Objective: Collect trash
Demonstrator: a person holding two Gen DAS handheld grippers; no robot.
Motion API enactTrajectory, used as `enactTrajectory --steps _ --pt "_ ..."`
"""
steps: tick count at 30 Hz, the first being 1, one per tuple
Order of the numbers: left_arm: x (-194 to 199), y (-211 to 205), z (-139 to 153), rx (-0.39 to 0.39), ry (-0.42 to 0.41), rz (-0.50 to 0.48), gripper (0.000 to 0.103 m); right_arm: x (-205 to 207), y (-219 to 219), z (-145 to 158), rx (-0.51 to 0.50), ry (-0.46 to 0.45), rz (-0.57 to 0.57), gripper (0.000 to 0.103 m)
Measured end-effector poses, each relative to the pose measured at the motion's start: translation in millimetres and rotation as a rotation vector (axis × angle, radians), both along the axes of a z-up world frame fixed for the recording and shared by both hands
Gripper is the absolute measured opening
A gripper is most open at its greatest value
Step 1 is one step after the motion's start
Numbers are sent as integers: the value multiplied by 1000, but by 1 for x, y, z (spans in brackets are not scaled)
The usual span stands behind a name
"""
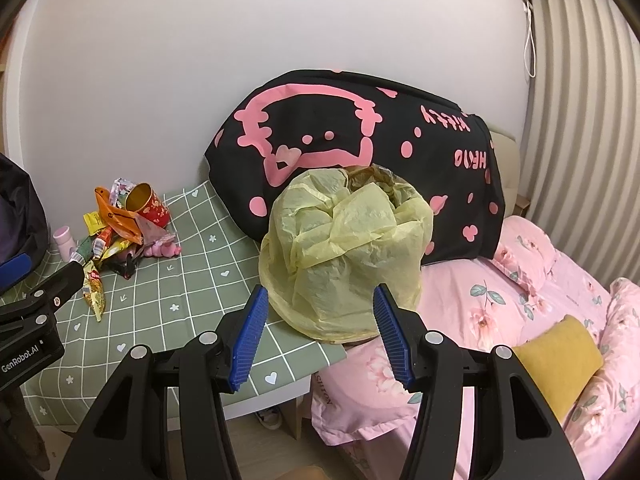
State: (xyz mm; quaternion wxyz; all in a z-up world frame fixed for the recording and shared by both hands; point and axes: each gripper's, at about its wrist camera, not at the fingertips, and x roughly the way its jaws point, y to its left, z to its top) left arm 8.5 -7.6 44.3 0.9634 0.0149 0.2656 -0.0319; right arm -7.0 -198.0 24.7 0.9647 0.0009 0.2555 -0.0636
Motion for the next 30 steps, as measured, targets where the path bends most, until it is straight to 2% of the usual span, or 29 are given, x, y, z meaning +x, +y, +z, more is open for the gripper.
enactTrajectory --steps 22,30 --pt "-1 -3 0 2 -1 -7 84 0 -2 -1 0 1 -4 52" --pt "7 0 -4 -5 -4 -21 84 6 -5 -11 7 20 -12 52"
